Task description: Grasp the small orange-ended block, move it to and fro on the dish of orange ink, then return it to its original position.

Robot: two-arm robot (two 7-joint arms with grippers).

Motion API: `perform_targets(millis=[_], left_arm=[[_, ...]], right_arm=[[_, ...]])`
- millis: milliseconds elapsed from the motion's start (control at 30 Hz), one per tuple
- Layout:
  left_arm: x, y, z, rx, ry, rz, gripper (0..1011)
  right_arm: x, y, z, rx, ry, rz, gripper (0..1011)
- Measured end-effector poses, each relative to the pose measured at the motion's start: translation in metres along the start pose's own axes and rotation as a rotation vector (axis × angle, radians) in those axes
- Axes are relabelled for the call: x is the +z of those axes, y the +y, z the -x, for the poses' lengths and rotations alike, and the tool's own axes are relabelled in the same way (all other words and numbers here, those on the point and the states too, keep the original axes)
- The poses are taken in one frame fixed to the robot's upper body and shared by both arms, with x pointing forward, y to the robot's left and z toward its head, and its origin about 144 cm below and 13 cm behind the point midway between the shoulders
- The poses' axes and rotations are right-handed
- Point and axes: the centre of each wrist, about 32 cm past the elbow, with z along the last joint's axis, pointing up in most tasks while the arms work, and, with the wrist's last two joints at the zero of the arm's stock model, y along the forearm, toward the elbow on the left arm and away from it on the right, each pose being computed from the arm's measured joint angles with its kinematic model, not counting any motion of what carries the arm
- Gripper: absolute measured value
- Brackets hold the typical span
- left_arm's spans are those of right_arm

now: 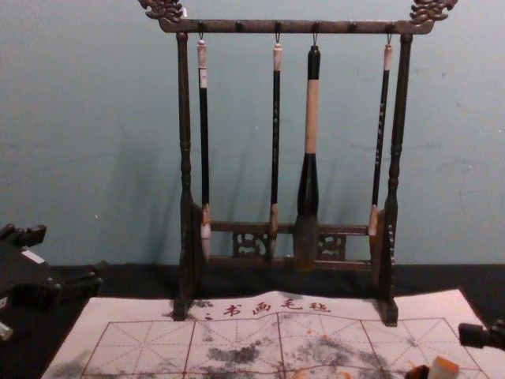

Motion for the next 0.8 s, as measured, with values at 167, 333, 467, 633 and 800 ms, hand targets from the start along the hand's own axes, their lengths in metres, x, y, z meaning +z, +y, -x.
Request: perform_targets(millis=[167, 333, 467, 633, 800], left_arm=[[0.0, 0.0, 0.0, 0.0, 0.0, 0.0, 1001], [0.0, 0.0, 0.0, 0.0, 0.0, 0.0, 1001], [0.0, 0.0, 0.0, 0.0, 0.0, 0.0, 1001], [0.0, 0.0, 0.0, 0.0, 0.0, 0.0, 1002], [0.0, 0.0, 0.0, 0.0, 0.0, 0.0, 1001]], right_arm=[[-0.0018, 0.0019, -0.0013, 0.0, 0.01, 0.017, 1000], [-0.0018, 0.0024, -0.0021, -0.002, 0.015, 0.022, 1000], [-0.0017, 0.0025, -0.0025, 0.0, 0.022, 0.026, 1000], [-0.0017, 0.0027, -0.003, 0.001, 0.027, 0.03, 1000], [-0.0018, 0.0025, -0.003, 0.001, 0.027, 0.031, 1000]])
